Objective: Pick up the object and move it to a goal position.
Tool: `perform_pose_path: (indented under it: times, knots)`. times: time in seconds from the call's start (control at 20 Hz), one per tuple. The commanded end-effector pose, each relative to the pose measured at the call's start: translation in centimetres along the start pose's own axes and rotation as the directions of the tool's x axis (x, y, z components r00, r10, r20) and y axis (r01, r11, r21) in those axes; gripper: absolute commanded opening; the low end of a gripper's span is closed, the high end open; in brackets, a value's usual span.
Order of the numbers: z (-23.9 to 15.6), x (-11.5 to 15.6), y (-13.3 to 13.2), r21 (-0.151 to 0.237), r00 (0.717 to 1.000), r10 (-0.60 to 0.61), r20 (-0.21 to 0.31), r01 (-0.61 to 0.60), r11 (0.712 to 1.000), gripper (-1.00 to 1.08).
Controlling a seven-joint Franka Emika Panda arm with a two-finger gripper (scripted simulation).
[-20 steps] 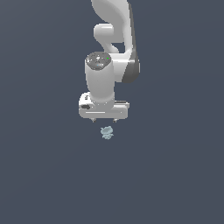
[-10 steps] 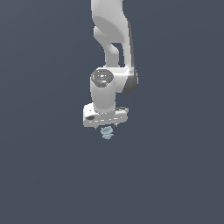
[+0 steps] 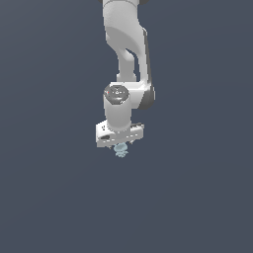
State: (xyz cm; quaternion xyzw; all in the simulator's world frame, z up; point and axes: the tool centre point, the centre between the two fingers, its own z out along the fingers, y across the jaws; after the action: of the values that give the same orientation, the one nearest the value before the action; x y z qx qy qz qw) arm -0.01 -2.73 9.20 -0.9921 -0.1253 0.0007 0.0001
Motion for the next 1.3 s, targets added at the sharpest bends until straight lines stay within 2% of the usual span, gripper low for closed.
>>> perform_pose_path:
  times: [0.0,0.55,0.8,0.85,1.25]
  knots:
    - [0.0,0.0,0.0,0.000,1.000,0.000,-0.001,0.000,1.000,1.00]
    - [4.3,-0.1,0.0,0.000,1.000,-0.004,-0.001,0.004,1.000,1.00]
    - [5.1,0.0,0.0,0.000,1.000,-0.005,-0.001,0.005,1.000,1.00]
    - [5.1,0.0,0.0,0.000,1.000,-0.005,-0.001,0.005,1.000,-1.00]
    - [5.1,0.0,0.0,0.000,1.000,-0.005,-0.001,0.005,1.000,-1.00]
